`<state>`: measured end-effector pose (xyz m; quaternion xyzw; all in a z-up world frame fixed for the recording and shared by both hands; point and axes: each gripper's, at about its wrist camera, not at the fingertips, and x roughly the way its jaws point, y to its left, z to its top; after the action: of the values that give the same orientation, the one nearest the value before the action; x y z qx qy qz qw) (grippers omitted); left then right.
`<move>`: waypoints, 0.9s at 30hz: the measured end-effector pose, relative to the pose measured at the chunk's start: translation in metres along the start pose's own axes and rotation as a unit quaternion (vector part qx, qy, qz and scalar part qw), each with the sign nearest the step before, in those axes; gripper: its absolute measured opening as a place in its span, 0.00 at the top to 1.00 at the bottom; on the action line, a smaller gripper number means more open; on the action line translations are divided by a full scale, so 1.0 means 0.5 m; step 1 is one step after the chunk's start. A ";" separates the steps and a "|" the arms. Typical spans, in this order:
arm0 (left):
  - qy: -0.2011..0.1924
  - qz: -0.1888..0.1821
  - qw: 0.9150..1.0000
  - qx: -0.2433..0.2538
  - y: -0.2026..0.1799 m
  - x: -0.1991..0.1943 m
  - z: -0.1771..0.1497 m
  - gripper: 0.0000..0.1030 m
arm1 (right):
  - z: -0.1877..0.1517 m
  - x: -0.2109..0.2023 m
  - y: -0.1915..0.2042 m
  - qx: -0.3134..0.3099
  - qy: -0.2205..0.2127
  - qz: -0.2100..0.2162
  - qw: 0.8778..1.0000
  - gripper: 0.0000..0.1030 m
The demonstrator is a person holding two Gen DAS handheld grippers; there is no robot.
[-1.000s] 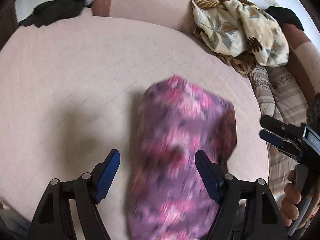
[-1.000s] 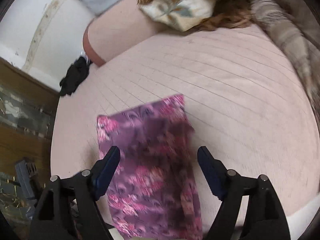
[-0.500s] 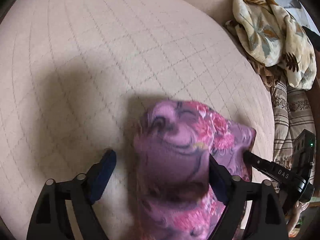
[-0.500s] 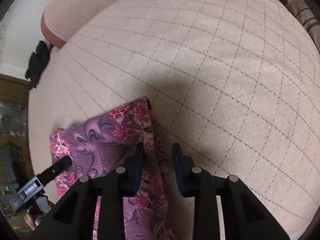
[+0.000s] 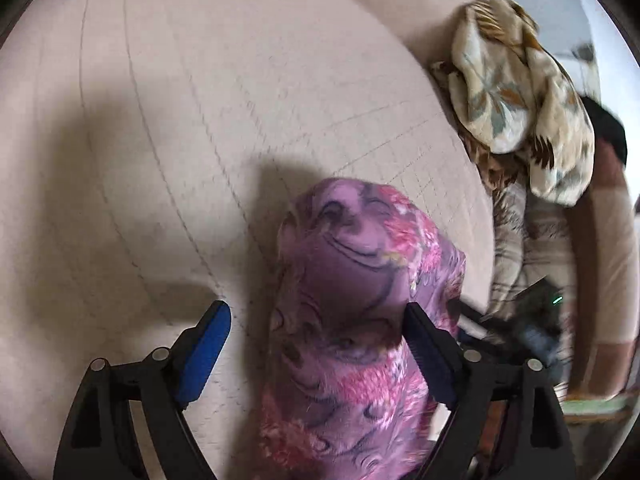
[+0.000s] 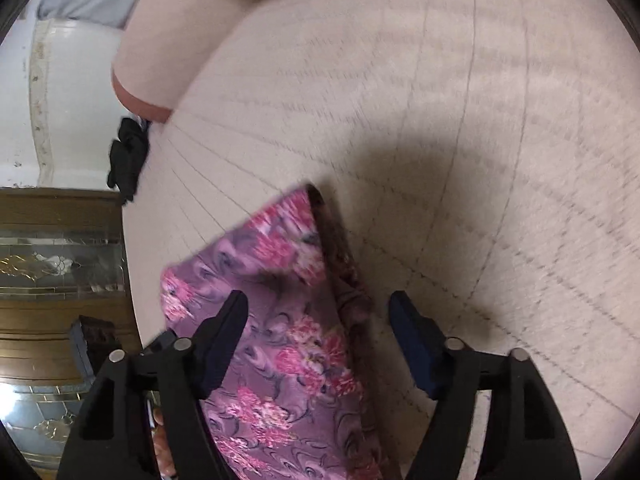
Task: Fold small clothes
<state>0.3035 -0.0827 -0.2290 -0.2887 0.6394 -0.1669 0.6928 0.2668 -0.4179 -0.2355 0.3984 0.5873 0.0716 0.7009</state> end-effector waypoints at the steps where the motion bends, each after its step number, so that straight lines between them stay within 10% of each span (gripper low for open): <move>1: 0.006 -0.013 1.000 -0.016 0.007 0.008 0.001 0.12 | -0.002 0.018 -0.004 0.003 0.015 -0.005 1.000 0.47; 5: 0.006 -0.017 0.999 -0.034 0.005 0.014 0.008 0.15 | 0.000 0.035 0.008 -0.012 0.022 -0.001 1.000 0.63; 7: 0.009 -0.032 0.999 -0.038 -0.002 0.016 0.007 0.43 | -0.004 0.055 0.017 -0.015 0.033 0.002 0.999 0.77; 10: 0.012 -0.034 0.999 -0.033 -0.009 -0.003 0.010 0.56 | -0.004 0.059 0.035 -0.031 0.025 -0.003 0.999 0.82; 18: -0.022 -0.088 0.996 -0.028 0.014 -0.153 0.104 0.60 | 0.024 0.037 0.166 -0.094 -0.003 0.061 0.994 0.85; 27: -0.053 -0.036 0.998 -0.018 0.078 -0.165 0.300 0.48 | 0.162 0.137 0.345 -0.156 -0.034 0.040 0.986 0.85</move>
<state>0.4351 0.0250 -0.1853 -0.3323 0.5936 -0.1650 0.7141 0.4223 -0.3015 -0.1778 0.3099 0.5282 0.1770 0.7705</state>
